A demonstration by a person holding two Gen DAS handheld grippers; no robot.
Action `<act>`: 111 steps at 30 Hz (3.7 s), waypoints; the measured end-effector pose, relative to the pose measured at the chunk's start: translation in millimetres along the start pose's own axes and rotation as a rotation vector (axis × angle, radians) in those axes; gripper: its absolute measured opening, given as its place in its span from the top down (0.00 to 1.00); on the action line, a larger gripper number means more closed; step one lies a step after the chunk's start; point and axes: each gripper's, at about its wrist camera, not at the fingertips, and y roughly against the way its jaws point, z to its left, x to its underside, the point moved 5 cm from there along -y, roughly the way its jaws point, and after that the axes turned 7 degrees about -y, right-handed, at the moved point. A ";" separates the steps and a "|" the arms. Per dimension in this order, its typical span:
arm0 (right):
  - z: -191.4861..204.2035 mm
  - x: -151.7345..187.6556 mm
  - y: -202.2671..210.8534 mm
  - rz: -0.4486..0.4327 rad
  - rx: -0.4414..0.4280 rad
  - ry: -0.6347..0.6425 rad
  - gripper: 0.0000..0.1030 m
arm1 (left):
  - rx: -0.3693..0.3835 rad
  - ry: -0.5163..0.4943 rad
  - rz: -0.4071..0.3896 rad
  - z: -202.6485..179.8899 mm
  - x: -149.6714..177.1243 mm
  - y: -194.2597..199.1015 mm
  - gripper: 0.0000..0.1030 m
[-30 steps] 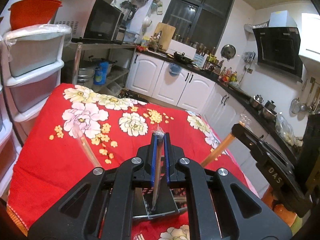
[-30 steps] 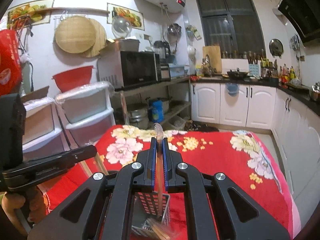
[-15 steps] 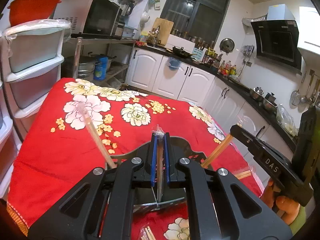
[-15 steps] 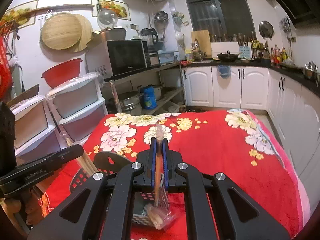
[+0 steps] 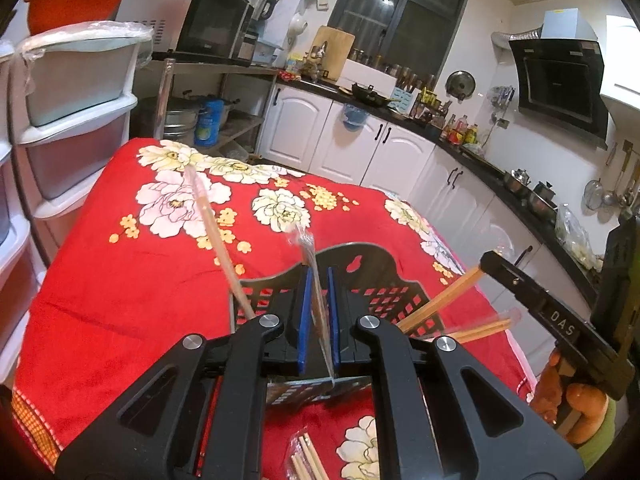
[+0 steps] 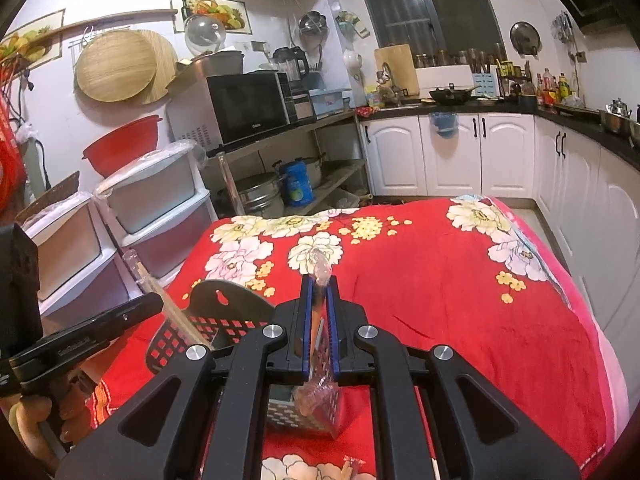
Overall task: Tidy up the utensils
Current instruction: 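Lift the chopsticks with both tools and carry them above the grey caddy, then open both tools to release the chopsticks into the caddy, then move both open tools back toward the chopstick packs, then lower the left tool onto a wooden chopstick and close it while the right tool grasps another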
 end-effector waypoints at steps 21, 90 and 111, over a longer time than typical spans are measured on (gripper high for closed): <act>1.0 10.3 33.2 -0.009 0.014 0.024 0.62 | -0.008 0.023 0.035 1.2 31.7 24.5 0.81; -3.6 158.2 60.9 0.316 -0.046 0.133 0.39 | -0.032 0.055 0.331 -7.1 190.9 49.3 0.78; -17.7 165.6 14.1 0.416 -0.026 0.103 0.43 | -0.107 -0.065 0.417 -17.5 197.2 19.1 0.80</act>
